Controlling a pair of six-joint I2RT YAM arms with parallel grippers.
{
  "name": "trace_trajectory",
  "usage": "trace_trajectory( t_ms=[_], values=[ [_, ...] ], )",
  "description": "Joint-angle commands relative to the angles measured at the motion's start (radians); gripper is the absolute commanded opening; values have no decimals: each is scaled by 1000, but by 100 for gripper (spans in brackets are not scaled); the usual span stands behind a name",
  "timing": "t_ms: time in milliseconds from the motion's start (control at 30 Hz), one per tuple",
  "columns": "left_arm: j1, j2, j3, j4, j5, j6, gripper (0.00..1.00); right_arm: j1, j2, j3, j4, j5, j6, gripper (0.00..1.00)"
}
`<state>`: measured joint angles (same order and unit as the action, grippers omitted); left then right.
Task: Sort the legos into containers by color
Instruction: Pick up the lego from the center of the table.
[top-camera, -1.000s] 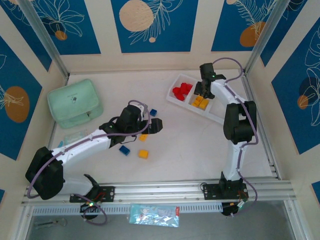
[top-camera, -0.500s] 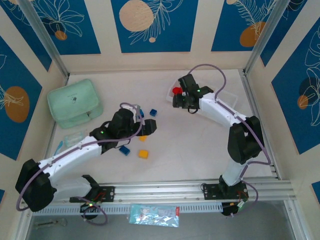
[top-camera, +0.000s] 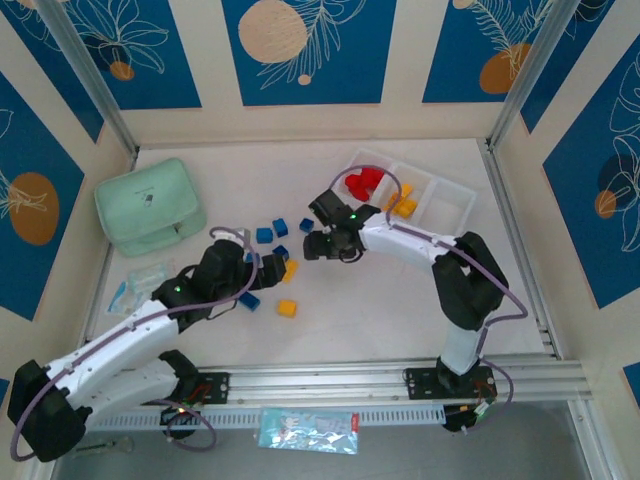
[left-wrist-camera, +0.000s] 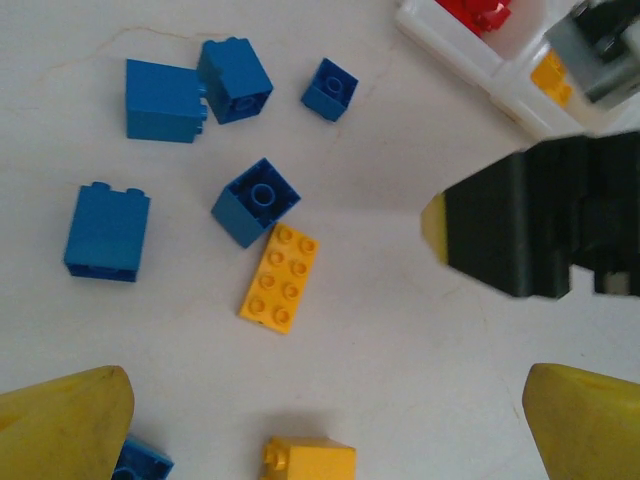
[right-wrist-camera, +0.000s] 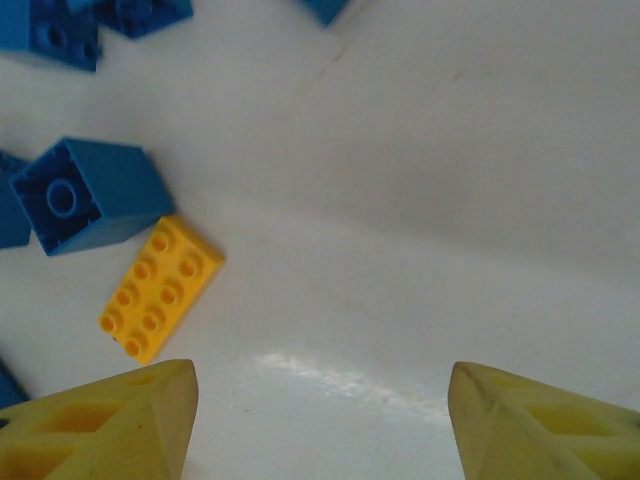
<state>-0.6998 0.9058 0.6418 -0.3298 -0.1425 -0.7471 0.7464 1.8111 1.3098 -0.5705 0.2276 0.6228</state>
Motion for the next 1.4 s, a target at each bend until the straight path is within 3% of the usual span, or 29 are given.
trace_trajectory(
  t_ms=[0,600,967,1167,1367],
  values=[
    [15,-35,-20,-54,-44,-22,99,46,57,56,10,-26,49,68],
    [31,-145,-33,-169,-95,-35,99,175,303,283,-77,88,109,77],
    [33,-158,-47,-162,-95,-40,99,194,304,255,-152,172,119,79],
    [35,-154,-47,-148,-84,-38,99,171,246,194,-145,170,120,69],
    [35,-152,-41,-144,-80,-37,99,173,268,226,-147,145,106,53]
  ],
)
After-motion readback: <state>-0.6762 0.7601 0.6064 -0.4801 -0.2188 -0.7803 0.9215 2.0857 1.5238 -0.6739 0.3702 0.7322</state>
